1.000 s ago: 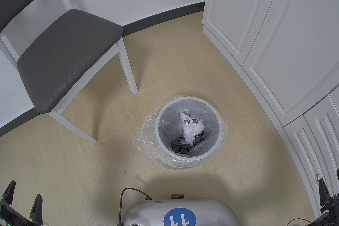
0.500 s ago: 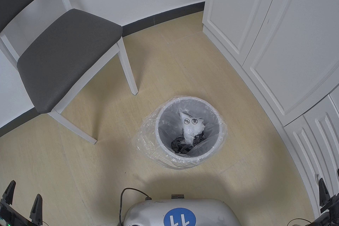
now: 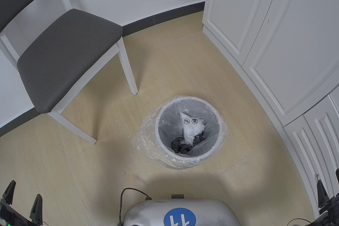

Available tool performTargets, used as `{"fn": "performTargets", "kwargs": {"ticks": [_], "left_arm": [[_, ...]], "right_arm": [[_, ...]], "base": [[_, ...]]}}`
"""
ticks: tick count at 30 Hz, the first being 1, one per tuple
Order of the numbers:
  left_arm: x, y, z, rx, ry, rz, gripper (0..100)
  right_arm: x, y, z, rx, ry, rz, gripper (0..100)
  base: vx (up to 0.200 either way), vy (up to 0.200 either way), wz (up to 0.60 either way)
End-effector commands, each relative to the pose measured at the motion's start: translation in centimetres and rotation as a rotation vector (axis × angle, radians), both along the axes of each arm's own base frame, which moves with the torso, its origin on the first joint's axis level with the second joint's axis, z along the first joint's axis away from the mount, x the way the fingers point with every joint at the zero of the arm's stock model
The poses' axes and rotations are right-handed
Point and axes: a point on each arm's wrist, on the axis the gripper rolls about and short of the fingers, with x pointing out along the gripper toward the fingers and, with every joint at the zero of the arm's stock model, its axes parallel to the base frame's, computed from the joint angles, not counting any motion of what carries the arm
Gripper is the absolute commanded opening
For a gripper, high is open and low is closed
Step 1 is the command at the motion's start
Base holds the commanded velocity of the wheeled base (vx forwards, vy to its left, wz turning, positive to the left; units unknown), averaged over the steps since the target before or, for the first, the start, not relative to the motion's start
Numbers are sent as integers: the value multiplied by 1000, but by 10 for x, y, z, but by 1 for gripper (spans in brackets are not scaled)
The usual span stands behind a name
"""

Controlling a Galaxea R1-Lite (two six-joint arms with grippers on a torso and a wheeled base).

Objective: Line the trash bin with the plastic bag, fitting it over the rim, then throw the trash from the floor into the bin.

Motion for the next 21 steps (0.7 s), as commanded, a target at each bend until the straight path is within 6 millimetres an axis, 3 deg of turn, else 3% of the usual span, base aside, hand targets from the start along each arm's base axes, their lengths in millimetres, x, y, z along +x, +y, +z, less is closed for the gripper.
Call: {"fn": "performTargets", "kwargs": {"ticks": [1,21], "left_arm": [[0,0,-5,0,1,0,100],[0,0,-5,0,1,0,100]], "right_arm": [[0,0,-5,2,0,0,100],[0,0,-5,4,5,-3,100]], "base": [[0,0,0],[0,0,0]]}}
